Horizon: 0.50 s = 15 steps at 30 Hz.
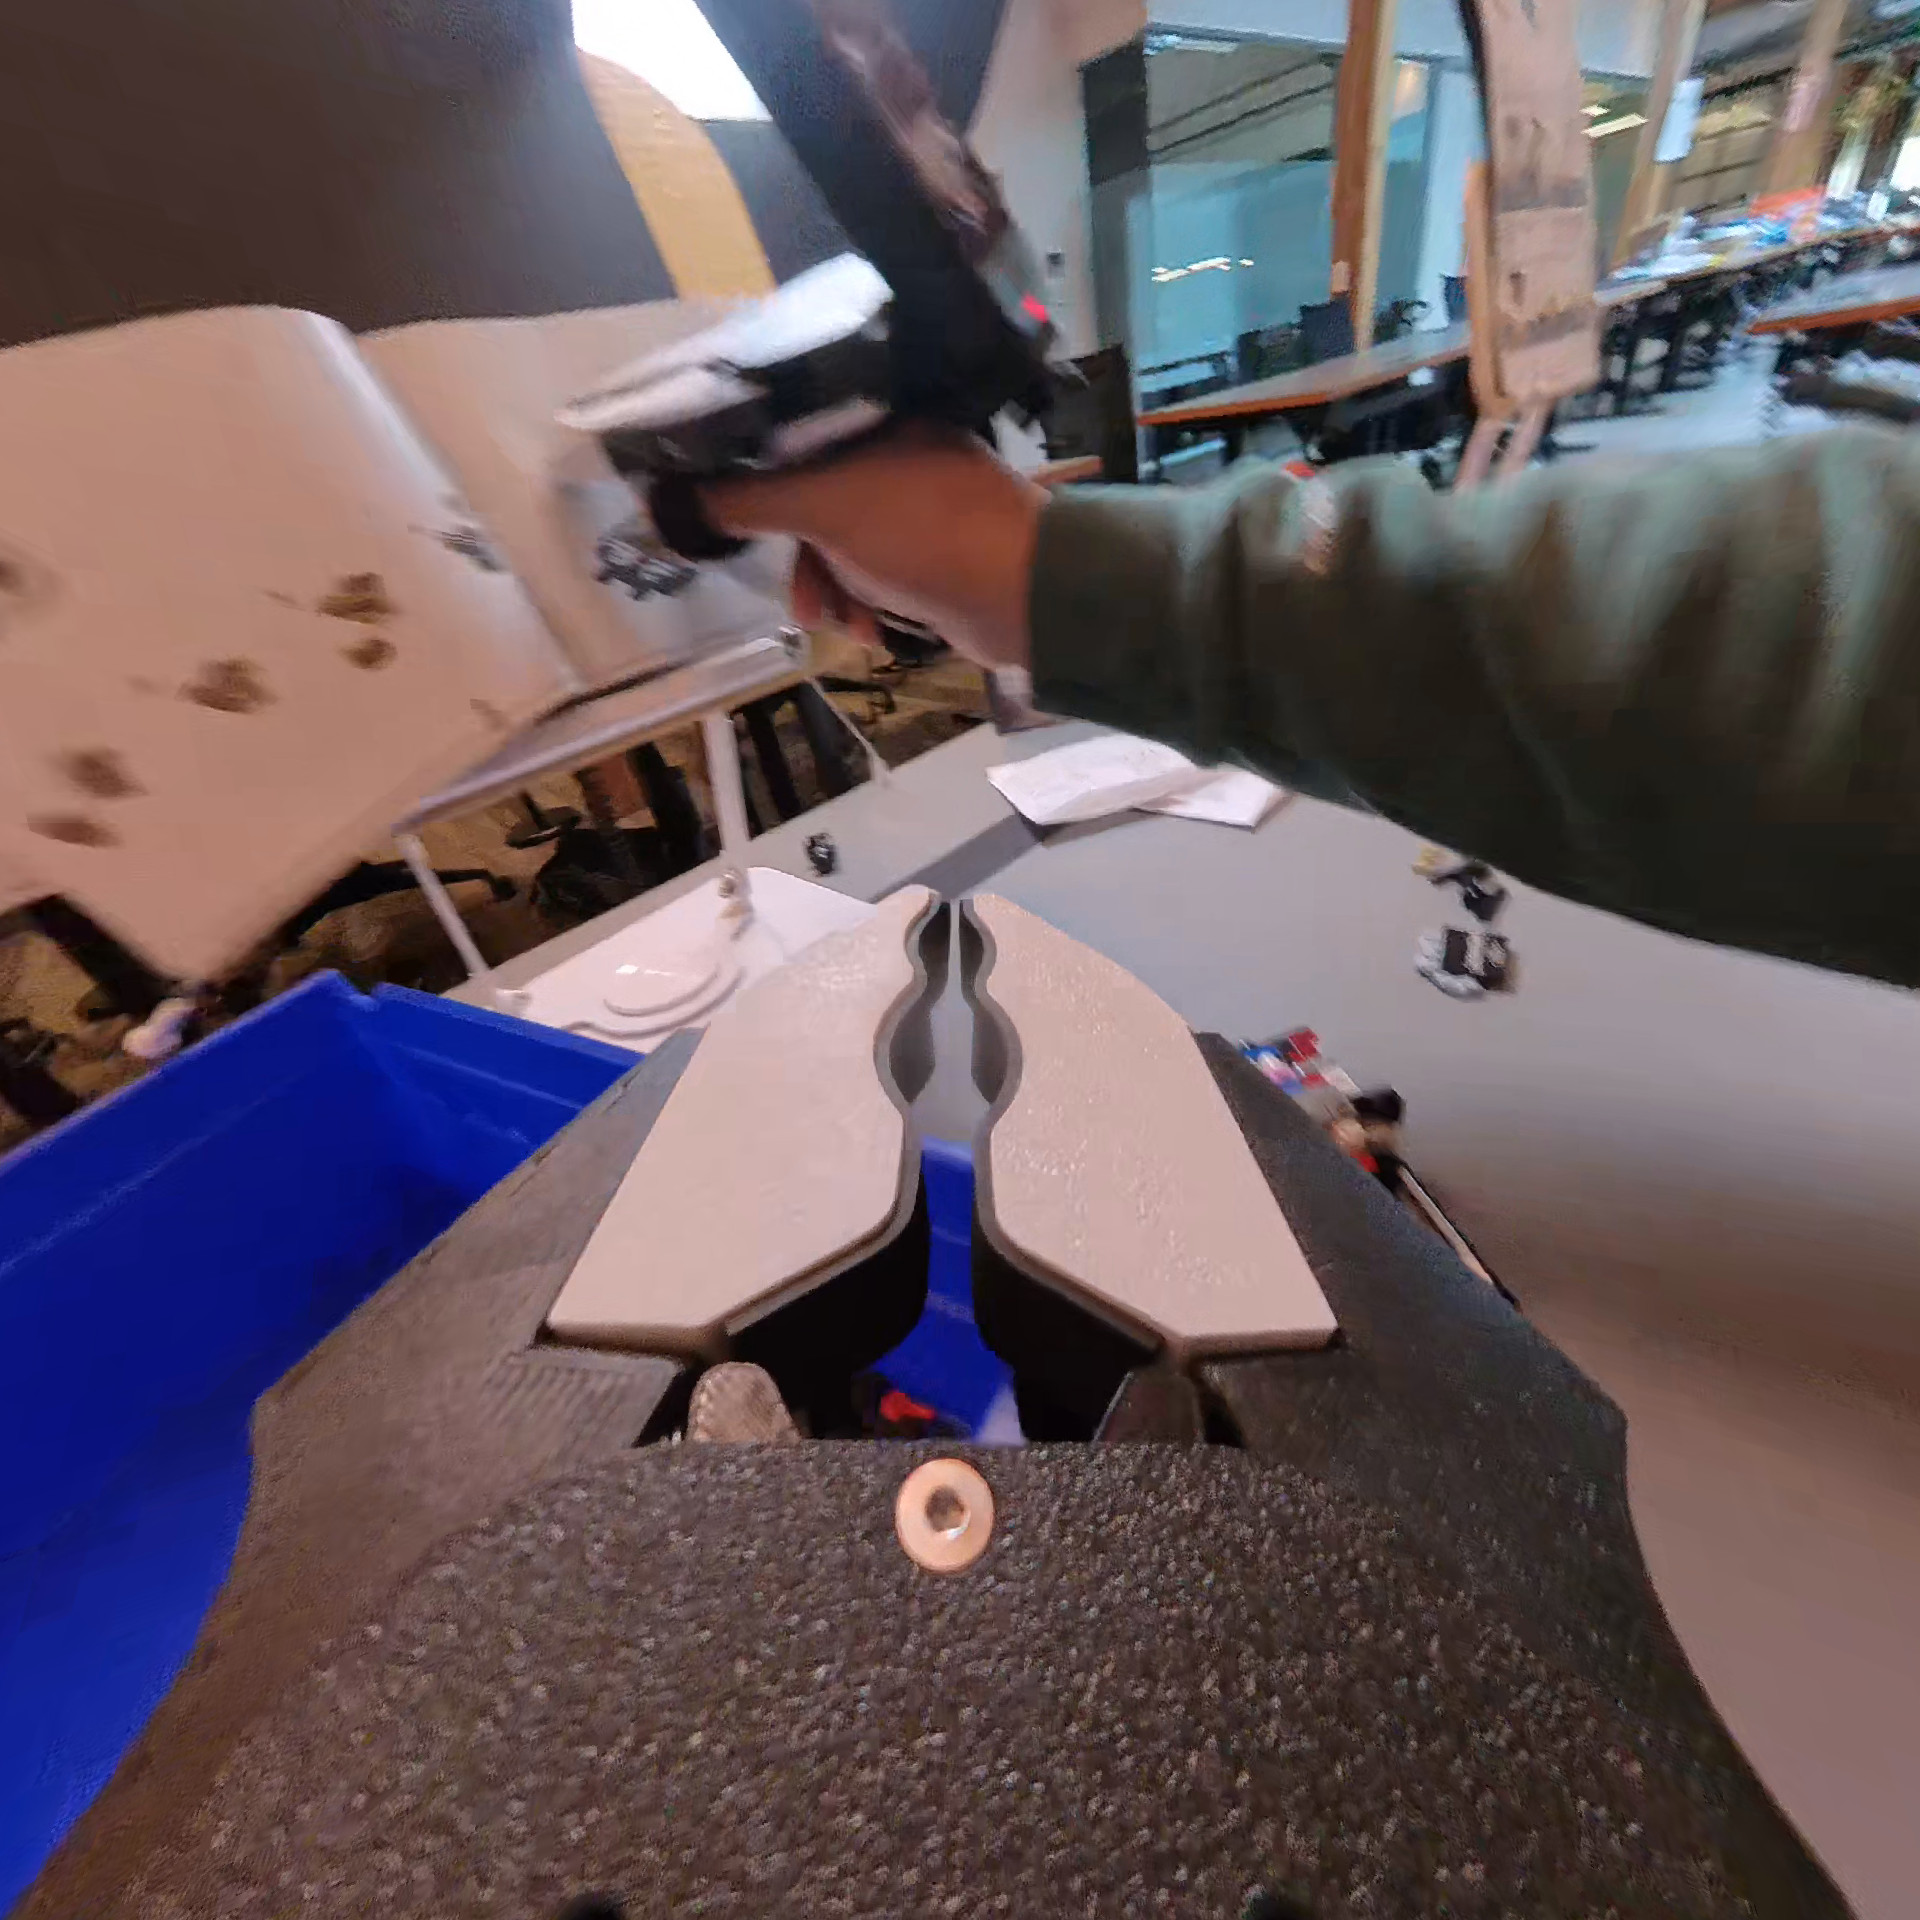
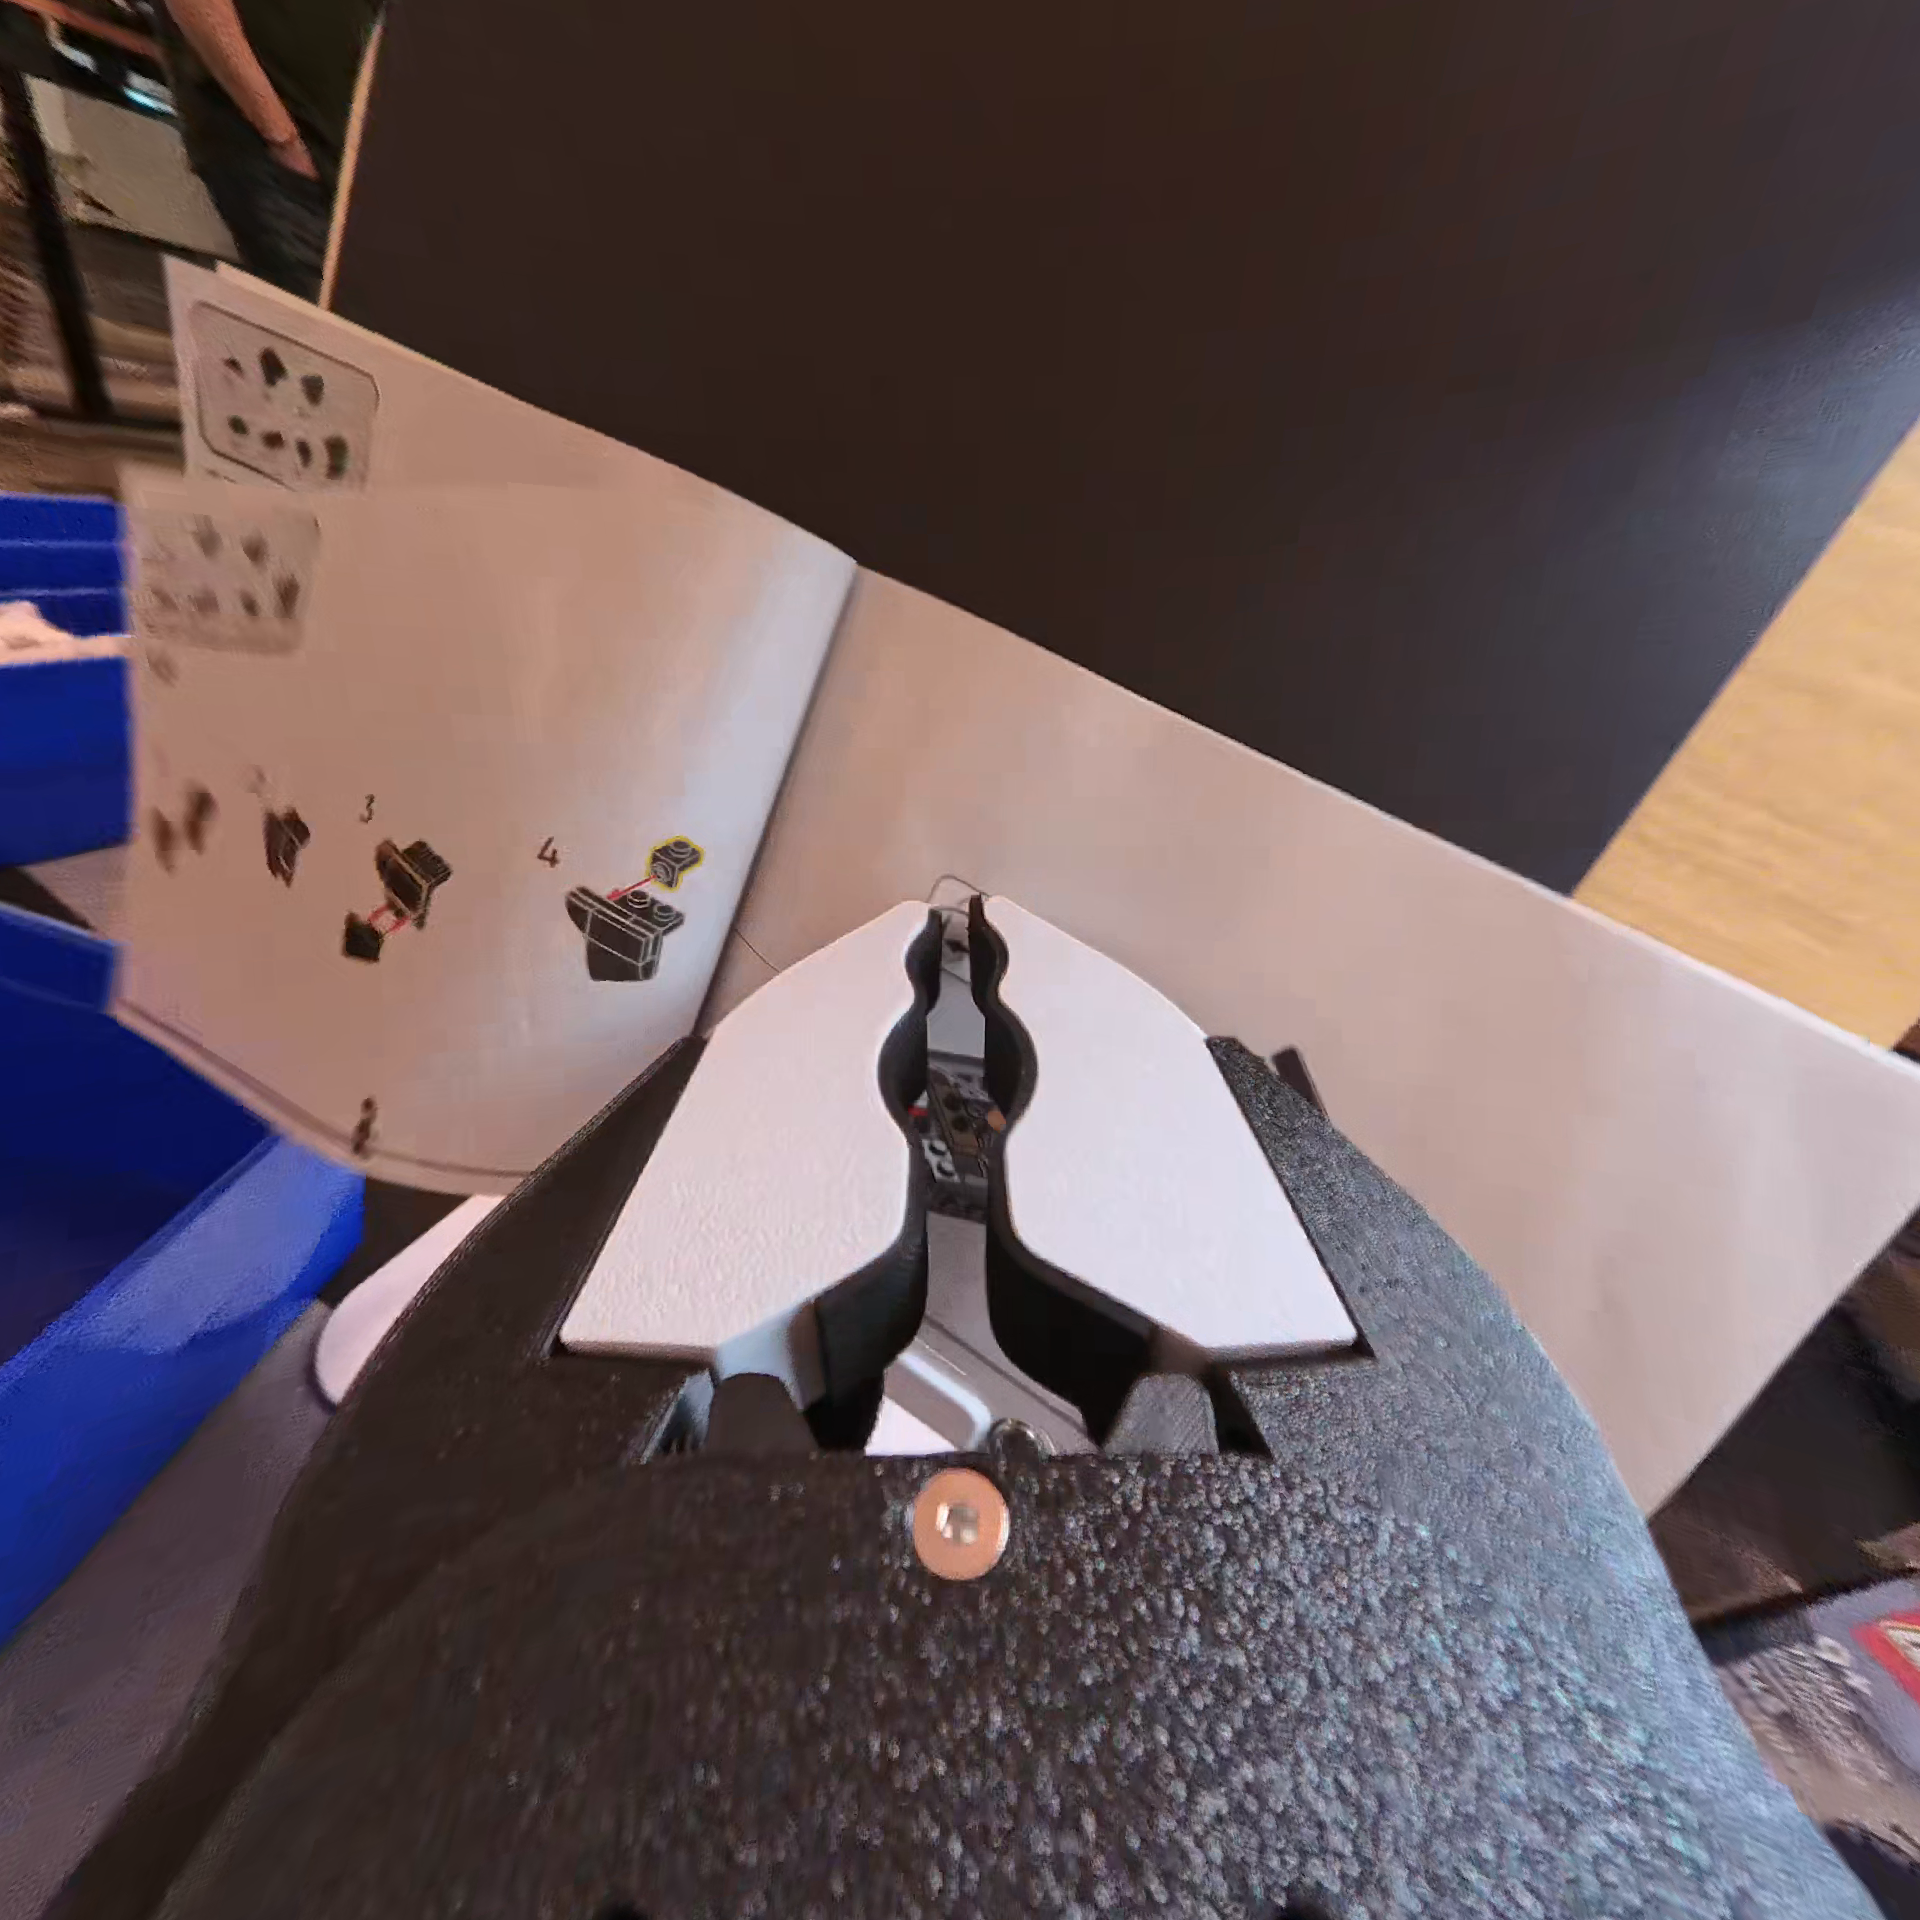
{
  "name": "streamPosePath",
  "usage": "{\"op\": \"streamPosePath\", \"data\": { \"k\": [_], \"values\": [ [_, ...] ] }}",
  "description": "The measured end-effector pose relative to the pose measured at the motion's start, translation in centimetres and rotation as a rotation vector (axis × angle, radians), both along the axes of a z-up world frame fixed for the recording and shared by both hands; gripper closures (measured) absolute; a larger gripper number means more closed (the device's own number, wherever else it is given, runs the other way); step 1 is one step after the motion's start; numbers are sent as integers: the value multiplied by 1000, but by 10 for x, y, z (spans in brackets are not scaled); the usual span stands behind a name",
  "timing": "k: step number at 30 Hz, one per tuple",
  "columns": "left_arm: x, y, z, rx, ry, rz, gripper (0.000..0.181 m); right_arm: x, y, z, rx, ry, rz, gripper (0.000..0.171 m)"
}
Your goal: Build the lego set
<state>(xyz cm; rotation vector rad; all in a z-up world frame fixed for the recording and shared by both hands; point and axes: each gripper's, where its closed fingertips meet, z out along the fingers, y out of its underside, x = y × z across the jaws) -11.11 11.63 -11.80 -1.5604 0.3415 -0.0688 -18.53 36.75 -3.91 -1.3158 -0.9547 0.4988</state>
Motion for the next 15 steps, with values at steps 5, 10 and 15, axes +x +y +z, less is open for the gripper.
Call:
{"op": "streamPosePath", "data": {
  "k": [5, 10, 15],
  "values": [
    [-64, 45, 43, -112, -78, 162, 163, 4, -4, 1, -86, 65, 92, 164],
    [-120, 72, 64, -102, -273, 240, 162, -29, -55, 6, -49, 33, 174, 93],
    [-132, 75, 61, -90, -316, 273, 162, -49, -34, -13, 195, -179, -97, 125]
  ]
}}
